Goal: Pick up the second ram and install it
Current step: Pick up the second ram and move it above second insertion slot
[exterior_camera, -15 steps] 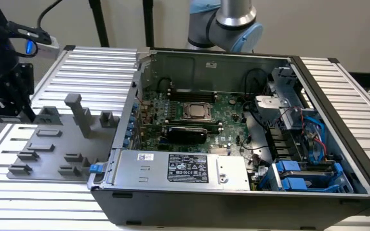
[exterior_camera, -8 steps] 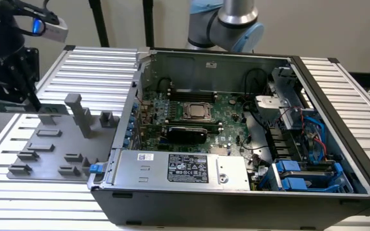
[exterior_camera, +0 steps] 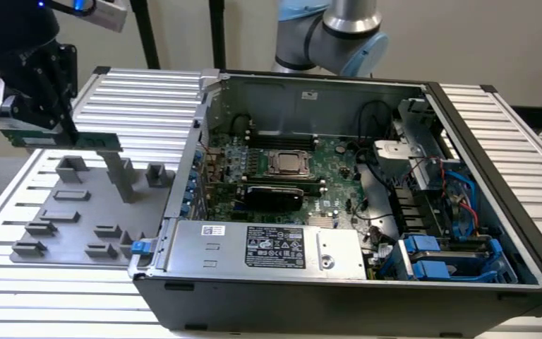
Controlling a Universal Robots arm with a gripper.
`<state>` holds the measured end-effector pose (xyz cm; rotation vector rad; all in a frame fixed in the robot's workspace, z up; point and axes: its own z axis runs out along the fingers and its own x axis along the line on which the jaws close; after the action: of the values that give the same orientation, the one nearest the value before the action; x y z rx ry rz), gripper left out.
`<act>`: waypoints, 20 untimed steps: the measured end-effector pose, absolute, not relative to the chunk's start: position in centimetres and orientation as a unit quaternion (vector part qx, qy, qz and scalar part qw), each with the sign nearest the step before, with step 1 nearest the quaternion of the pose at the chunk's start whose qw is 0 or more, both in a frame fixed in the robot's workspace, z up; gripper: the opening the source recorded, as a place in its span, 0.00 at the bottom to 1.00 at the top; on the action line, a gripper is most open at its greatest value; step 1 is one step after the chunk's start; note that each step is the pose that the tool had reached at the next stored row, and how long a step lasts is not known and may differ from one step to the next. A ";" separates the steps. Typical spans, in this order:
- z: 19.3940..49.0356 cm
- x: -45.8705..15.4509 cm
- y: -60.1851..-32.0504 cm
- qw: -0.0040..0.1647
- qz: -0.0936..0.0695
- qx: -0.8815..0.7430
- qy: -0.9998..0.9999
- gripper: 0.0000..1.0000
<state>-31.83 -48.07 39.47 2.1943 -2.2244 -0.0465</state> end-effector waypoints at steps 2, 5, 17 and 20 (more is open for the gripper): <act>40.1 -30.9 -48.1 0.008 -0.015 0.702 -0.712 0.00; 40.6 -29.5 -48.1 0.008 -0.015 0.702 -0.712 0.00; 41.2 -24.1 -48.1 0.008 -0.015 0.702 -0.712 0.00; 41.2 -22.7 -48.1 0.008 -0.015 0.702 -0.712 0.00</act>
<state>-22.73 -48.07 41.17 2.1941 -2.2244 -0.0466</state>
